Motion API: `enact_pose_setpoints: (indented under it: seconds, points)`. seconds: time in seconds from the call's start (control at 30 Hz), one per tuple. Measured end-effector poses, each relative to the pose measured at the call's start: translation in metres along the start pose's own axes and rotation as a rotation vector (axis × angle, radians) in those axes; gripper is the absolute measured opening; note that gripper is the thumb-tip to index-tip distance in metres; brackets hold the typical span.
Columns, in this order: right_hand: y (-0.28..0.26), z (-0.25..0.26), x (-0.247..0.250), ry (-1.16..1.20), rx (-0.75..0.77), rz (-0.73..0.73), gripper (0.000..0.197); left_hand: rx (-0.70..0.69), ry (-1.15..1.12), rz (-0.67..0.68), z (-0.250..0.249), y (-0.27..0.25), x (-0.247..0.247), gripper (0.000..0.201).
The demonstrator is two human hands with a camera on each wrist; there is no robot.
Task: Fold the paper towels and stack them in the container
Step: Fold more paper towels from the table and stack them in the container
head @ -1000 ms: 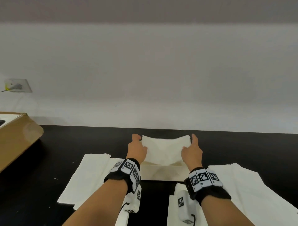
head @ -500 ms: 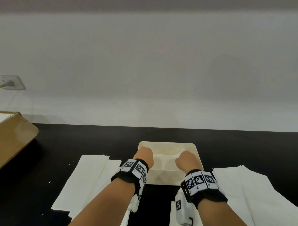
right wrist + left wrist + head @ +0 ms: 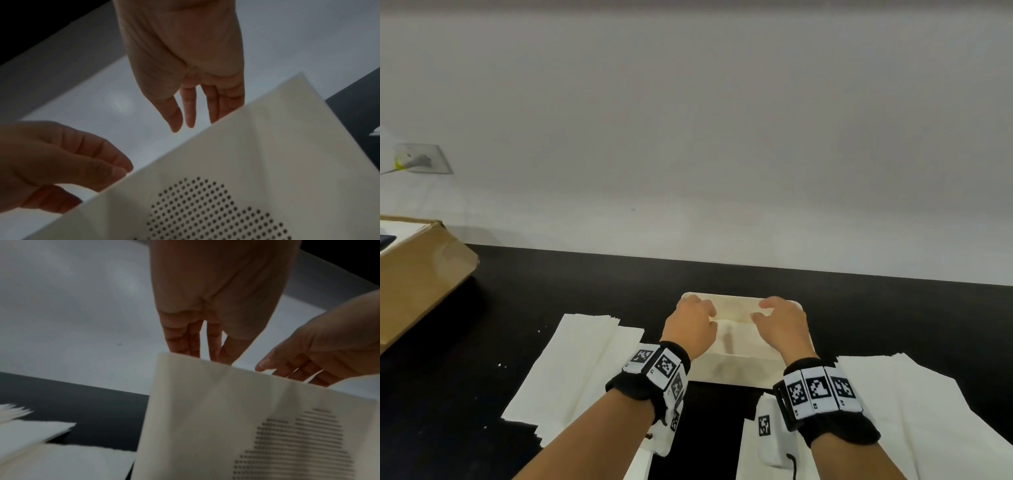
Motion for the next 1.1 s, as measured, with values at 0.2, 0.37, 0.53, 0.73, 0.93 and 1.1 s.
enact_pose_setpoints:
  seconds: [0.2,0.37,0.53,0.73,0.93,1.1]
  points:
    - [-0.024,-0.013,0.020,0.171,0.043,-0.053,0.030,0.029,-0.210,-0.190,-0.012,-0.033,0.000,0.023]
    - [-0.052,-0.048,0.030,0.230,0.000,-0.110,0.028,0.006,-0.373,-0.208,-0.032,-0.063,-0.019,0.014]
    - [-0.084,-0.094,0.025,0.199,-0.113,-0.118,0.026,0.077,-0.410,-0.021,-0.044,-0.095,-0.061,0.017]
    - [-0.124,-0.128,0.009,0.136,-0.298,-0.029,0.034,0.207,-0.290,0.119,-0.038,-0.130,-0.085,0.041]
    - [-0.149,-0.129,-0.015,0.140,-0.362,0.067,0.064,0.298,-0.339,0.255,-0.034,-0.154,-0.090,0.061]
    - [-0.167,-0.117,-0.032,0.189,-0.369,0.122,0.050,0.393,-0.505,0.299,-0.031,-0.162,-0.092,0.065]
Point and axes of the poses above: each hand's wrist, its own y-axis towards the middle knuckle, its own x-axis out of the back of the hand, z = x × y, the point moved 3 cm from there along y, towards the middle knuckle, and after that the axes turned 7 degrees about -z, right-handed, at the moved point
